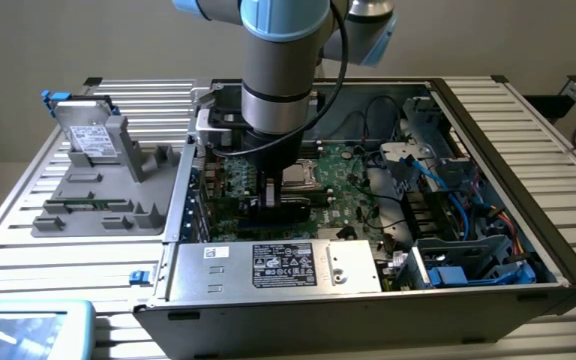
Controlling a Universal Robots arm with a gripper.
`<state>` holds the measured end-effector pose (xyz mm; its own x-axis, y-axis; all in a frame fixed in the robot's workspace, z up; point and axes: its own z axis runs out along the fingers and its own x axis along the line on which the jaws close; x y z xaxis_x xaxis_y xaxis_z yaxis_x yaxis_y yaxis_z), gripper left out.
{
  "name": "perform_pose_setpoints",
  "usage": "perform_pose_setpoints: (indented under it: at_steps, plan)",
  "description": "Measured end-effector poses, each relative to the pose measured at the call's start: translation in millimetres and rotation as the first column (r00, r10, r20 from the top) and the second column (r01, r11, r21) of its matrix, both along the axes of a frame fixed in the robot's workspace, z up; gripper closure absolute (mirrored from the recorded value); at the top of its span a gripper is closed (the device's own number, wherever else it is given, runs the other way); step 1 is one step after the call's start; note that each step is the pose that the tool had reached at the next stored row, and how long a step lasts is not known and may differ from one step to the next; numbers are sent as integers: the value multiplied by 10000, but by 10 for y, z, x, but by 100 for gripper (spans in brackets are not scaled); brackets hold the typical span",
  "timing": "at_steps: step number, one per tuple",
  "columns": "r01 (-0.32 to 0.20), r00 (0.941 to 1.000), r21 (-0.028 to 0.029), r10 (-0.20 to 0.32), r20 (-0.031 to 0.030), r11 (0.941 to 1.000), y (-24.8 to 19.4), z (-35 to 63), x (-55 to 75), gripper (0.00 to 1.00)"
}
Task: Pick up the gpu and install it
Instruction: 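Insert the gpu into the slot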
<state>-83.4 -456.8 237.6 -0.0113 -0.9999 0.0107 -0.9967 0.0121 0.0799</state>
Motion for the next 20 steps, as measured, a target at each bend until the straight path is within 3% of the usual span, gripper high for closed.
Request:
perform_pose_setpoints:
  at_steps: [20]
  plan:
    - [0, 10000, 0, 0, 0, 10000, 0, -41, -11, 71]
